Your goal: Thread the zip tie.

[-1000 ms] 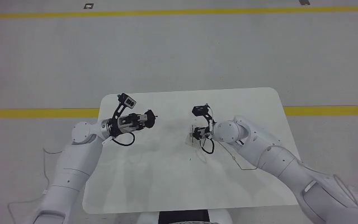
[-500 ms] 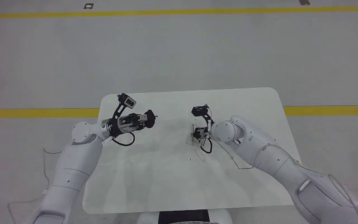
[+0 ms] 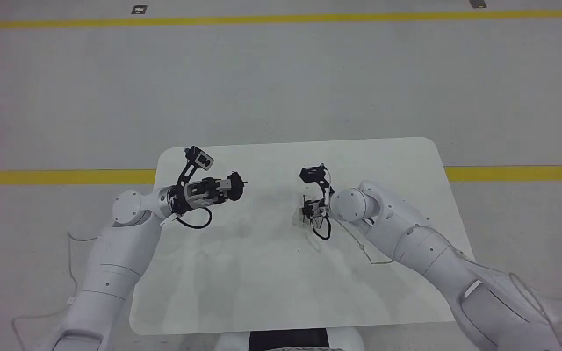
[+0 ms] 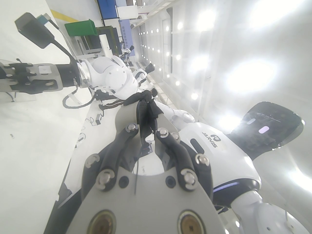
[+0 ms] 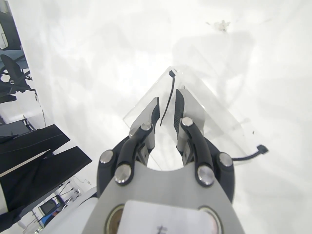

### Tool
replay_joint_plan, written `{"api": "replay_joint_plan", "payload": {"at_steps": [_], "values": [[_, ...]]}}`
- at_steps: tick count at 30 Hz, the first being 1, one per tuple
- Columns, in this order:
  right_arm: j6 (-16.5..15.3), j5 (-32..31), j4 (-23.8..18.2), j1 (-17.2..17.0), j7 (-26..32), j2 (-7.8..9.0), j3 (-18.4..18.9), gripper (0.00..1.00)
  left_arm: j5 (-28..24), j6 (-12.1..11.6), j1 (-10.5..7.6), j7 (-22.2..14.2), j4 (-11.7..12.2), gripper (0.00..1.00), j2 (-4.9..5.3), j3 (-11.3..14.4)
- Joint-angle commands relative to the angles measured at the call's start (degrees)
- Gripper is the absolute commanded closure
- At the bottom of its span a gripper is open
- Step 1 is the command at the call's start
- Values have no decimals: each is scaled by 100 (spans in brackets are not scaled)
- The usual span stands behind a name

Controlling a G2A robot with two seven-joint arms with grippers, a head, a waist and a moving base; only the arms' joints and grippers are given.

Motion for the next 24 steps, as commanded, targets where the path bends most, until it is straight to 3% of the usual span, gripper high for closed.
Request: {"api": "replay_joint_plan", "payload": {"at_steps": [1, 8, 15, 18, 24], "values": [[-10, -10, 16, -8, 12, -14, 27, 100, 0, 0, 0, 0, 0, 100, 0, 0], [59, -38, -352, -120, 83, 73, 378, 100, 0, 0, 0, 0, 0, 100, 0, 0], [100, 0, -1191, -546, 230, 359, 1099, 100, 0, 0, 0, 0, 0, 100, 0, 0], [-54, 152, -1572, -844, 229, 508, 1541, 100, 0, 0, 0, 0, 0, 100, 0, 0], [-922, 883, -2103, -1456, 268, 718, 2353, 100, 0, 0, 0, 0, 0, 100, 0, 0]]}}
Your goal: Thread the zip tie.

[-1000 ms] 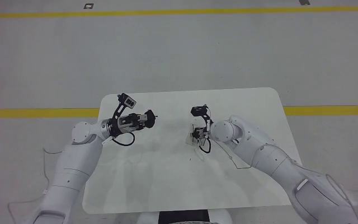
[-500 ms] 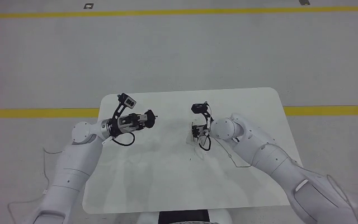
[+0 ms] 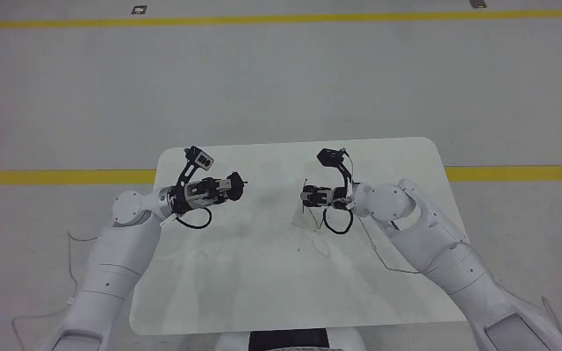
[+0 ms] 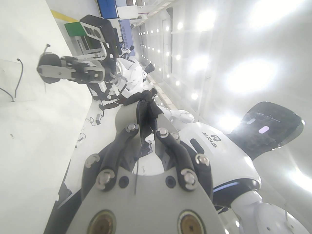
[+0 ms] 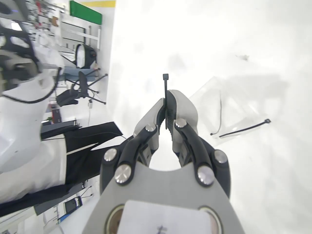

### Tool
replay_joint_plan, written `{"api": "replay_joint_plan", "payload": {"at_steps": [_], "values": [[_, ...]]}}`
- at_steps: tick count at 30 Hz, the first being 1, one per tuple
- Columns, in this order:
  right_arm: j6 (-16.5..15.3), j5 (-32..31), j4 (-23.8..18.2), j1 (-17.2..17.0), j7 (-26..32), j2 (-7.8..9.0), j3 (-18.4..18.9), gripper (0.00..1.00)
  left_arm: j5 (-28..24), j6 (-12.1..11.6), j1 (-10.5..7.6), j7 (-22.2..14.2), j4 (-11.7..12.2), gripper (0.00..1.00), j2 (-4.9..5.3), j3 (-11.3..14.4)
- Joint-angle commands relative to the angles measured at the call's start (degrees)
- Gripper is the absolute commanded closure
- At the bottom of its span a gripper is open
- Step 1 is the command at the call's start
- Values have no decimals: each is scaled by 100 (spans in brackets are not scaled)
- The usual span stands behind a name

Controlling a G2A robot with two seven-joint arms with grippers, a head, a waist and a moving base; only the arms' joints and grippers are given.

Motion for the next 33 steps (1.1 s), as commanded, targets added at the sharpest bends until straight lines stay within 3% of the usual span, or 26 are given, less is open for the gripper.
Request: {"api": "replay_joint_plan", "payload": {"at_steps": [1, 10, 18, 21, 24, 33], "values": [[-321, 252, -77, -142, 44, 39, 194, 100, 0, 0, 0, 0, 0, 100, 0, 0], [-1851, 1636, -53, -395, 354, 54, 552, 100, 0, 0, 0, 0, 0, 100, 0, 0], [-1851, 1636, -53, -395, 354, 54, 552, 100, 0, 0, 0, 0, 0, 100, 0, 0], [-1905, 1633, -93, -445, 171, 46, 571, 100, 18, 219, 24, 169, -12, 100, 1, 67], [-1980, 1647, -292, -428, -31, 27, 636, 100, -368, 603, 2, 0, 186, 100, -9, 140], [-1980, 1636, -972, -105, -212, -196, 475, 100, -682, 1304, -97, 0, 519, 100, 70, 711]]}}
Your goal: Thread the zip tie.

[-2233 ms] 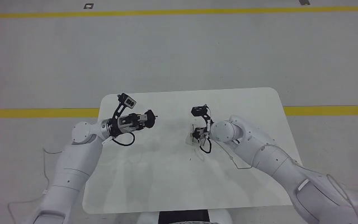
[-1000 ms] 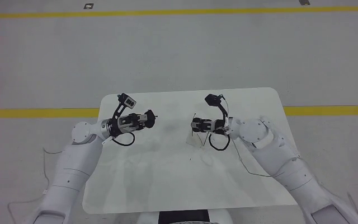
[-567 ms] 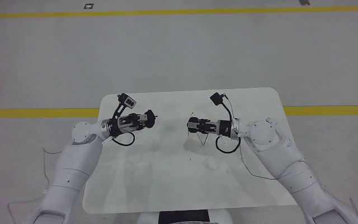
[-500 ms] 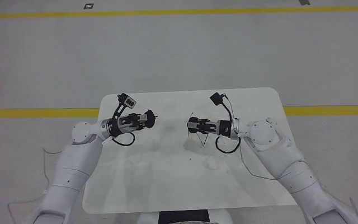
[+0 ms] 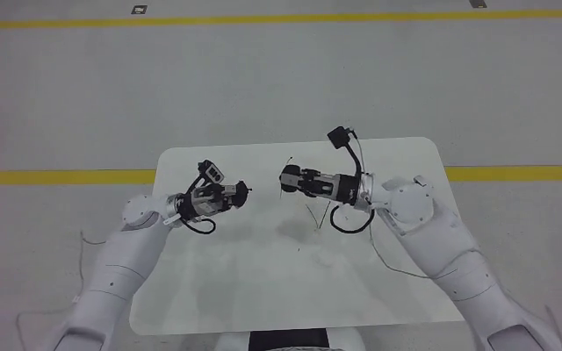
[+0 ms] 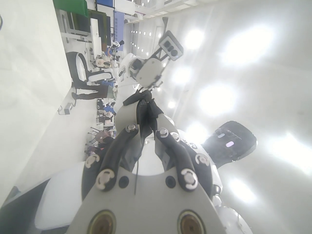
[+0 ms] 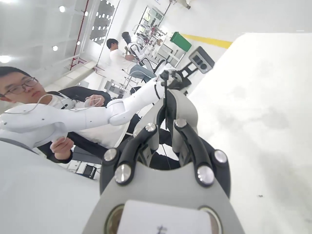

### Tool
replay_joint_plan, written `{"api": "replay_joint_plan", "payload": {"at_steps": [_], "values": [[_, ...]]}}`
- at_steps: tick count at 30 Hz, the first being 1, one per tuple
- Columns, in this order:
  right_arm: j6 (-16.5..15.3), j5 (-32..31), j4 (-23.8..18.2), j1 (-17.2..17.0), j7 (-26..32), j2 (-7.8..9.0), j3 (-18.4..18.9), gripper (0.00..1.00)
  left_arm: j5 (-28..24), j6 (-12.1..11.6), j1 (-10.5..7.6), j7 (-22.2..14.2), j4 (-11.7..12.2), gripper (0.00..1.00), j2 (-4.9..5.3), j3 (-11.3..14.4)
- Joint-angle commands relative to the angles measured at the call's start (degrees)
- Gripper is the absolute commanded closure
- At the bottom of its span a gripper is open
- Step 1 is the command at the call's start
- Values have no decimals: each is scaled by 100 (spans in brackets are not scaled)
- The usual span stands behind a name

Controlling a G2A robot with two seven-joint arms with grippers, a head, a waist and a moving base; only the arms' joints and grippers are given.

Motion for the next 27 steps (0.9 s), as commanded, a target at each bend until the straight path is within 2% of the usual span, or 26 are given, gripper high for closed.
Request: {"api": "replay_joint_plan", "payload": {"at_steps": [1, 2, 3, 9, 10, 13, 21, 22, 23, 27], "values": [[0, 45, -100, 88, 19, -72, -114, 100, -84, 138, -27, 0, 51, 100, 25, 125], [0, 101, -104, 113, 65, -106, -162, 100, -19, 155, -53, 0, 59, 100, 43, 186], [0, 87, -102, 127, 87, -115, -173, 100, 88, 19, -94, 0, 42, 100, 65, 213], [0, 87, -102, 127, 87, -115, -173, 100, 88, 19, -94, 0, 42, 100, 65, 213], [0, 87, -102, 127, 87, -115, -173, 100, -41, 191, -40, 17, -69, 100, 55, 261], [0, -4, -256, 30, -124, -138, -221, 100, -164, 517, 19, 0, -207, 100, 67, 312], [0, -559, -571, 210, -358, -267, -411, 100, -525, 995, -11, 0, -375, 100, 114, 586], [0, -626, -562, 216, -344, -277, -449, 100, -469, 996, -30, 0, -399, 100, 130, 628], [0, -651, -547, 217, -338, -279, -458, 100, -336, 890, -54, 0, -434, 100, 151, 664], [0, -651, -547, 217, -338, -279, -458, 100, -336, 890, -54, 0, -434, 100, 151, 664]]}}
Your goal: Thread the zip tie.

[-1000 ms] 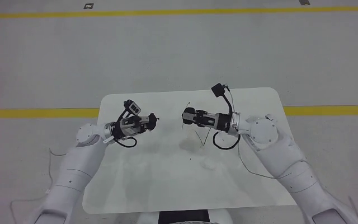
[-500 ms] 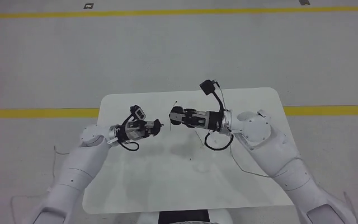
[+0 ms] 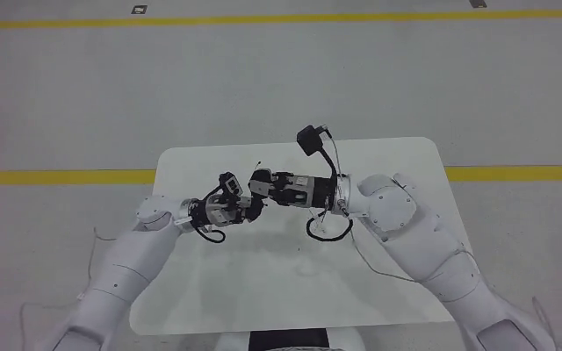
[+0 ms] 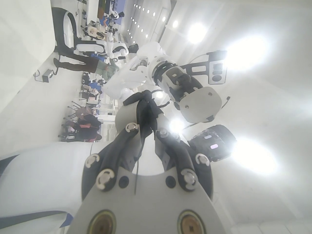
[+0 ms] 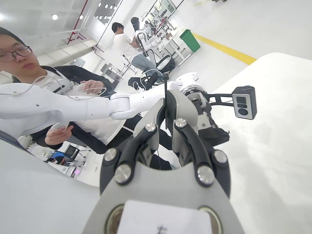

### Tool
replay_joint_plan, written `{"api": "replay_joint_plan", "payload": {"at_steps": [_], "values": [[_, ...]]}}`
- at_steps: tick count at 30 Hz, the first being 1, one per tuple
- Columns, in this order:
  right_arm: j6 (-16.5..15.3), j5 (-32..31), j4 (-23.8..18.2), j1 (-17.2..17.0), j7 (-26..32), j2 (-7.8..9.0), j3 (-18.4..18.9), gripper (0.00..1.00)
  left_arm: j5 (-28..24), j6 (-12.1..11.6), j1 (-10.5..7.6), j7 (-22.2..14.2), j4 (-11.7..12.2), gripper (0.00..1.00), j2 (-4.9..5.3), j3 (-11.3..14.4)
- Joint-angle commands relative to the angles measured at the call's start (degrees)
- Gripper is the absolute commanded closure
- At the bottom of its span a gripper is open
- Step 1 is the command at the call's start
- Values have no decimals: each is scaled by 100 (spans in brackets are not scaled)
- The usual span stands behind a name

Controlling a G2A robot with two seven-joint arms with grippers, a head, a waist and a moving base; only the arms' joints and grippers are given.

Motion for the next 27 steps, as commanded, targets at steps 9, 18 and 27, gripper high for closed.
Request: {"api": "replay_joint_plan", "payload": {"at_steps": [9, 18, 27], "values": [[0, -726, -65, -55, -301, -3, -27, 100, -360, 239, 110, 0, -203, 100, 19, -42], [0, -840, -166, -66, -424, -6, -101, 100, -386, 197, 213, 0, -329, 100, 99, -118], [0, -1134, -226, -198, -485, 25, 28, 100, -366, 216, 286, 138, -407, 100, 114, -145]]}}
